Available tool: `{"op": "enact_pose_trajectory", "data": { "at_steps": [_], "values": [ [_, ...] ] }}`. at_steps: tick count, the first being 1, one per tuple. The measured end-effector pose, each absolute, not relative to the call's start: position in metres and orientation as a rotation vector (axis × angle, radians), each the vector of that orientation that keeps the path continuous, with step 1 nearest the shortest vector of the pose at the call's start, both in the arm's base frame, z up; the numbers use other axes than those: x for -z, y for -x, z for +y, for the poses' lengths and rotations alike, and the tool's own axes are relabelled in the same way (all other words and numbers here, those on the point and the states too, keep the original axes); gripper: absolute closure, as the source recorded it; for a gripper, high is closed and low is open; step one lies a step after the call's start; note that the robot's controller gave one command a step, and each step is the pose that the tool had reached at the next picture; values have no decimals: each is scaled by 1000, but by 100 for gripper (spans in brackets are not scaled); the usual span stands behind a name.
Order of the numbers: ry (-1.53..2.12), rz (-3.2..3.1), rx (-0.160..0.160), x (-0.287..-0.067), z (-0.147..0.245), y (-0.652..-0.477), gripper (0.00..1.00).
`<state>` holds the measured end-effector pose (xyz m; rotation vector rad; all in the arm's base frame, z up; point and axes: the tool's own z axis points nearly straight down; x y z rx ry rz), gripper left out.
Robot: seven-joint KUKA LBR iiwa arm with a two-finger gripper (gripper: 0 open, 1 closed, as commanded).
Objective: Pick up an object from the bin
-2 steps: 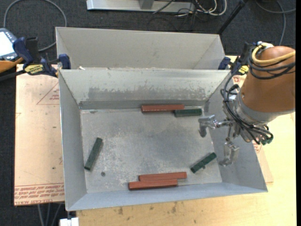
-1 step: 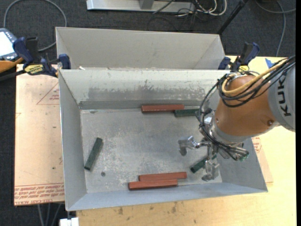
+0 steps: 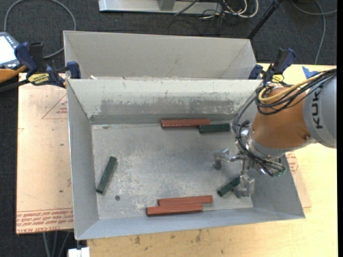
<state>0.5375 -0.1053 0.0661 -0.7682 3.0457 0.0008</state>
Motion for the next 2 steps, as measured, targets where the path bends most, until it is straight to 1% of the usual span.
{"op": "enact_pose_trajectory", "data": {
  "at_steps": [1, 2],
  "values": [
    [777, 3042, -1, -70, -102, -538, 100],
    [740, 3042, -1, -168, -35, -543, 100]
  ]
}}
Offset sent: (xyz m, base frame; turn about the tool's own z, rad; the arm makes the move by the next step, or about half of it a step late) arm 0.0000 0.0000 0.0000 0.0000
